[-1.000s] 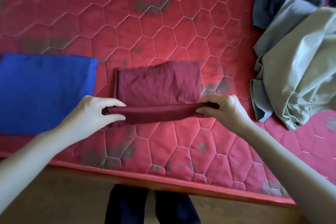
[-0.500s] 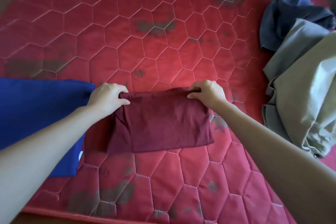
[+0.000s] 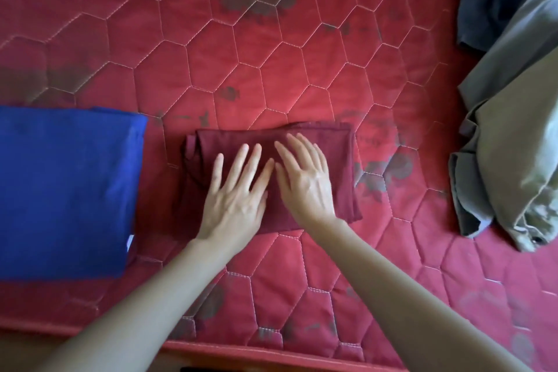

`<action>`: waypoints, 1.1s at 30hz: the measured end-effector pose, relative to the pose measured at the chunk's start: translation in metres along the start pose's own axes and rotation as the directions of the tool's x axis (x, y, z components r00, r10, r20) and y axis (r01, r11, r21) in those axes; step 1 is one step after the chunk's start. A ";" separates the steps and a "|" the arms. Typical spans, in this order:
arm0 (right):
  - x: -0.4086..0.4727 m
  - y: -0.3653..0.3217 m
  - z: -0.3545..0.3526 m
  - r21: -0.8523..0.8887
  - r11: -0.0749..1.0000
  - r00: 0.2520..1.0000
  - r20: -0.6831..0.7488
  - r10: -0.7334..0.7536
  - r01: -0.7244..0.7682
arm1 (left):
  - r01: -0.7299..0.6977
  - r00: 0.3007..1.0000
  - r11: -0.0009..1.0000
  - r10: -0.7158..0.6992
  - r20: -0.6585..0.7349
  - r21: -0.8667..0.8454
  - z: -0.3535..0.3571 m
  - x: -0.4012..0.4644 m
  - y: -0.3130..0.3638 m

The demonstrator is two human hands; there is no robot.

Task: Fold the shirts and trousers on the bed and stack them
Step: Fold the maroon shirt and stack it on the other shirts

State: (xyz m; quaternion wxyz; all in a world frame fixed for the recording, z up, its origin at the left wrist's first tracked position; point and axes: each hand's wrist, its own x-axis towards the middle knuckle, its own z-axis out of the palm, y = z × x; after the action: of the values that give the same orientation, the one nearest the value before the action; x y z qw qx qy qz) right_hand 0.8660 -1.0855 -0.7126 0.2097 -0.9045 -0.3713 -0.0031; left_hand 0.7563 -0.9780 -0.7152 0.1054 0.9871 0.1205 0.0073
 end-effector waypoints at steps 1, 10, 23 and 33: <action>-0.011 -0.004 0.008 -0.018 1.000 0.999 0.039 -0.014 0.014 | 0.023 0.999 0.999 -0.024 0.029 0.028 0.009 -0.004 0.000; -0.044 0.058 0.024 -0.298 0.953 0.969 0.210 0.128 -0.061 | 0.389 0.921 0.920 -0.390 0.023 0.040 0.045 -0.028 -0.023; 0.045 0.092 -0.005 -0.140 0.984 0.980 0.154 0.129 -0.108 | 0.281 0.957 0.958 -0.276 -0.088 0.057 0.019 0.042 -0.038; 0.079 0.089 -0.013 0.054 0.993 0.989 0.108 0.103 -0.109 | 0.287 0.957 0.951 -0.282 -0.064 0.115 0.030 0.034 -0.054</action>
State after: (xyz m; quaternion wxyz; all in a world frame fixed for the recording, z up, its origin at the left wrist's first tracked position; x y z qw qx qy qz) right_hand 0.9849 -1.0947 -0.7218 0.2167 -0.9152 -0.3331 0.0668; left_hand 0.7779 -0.9253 -0.7560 0.0414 0.9636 0.2640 0.0078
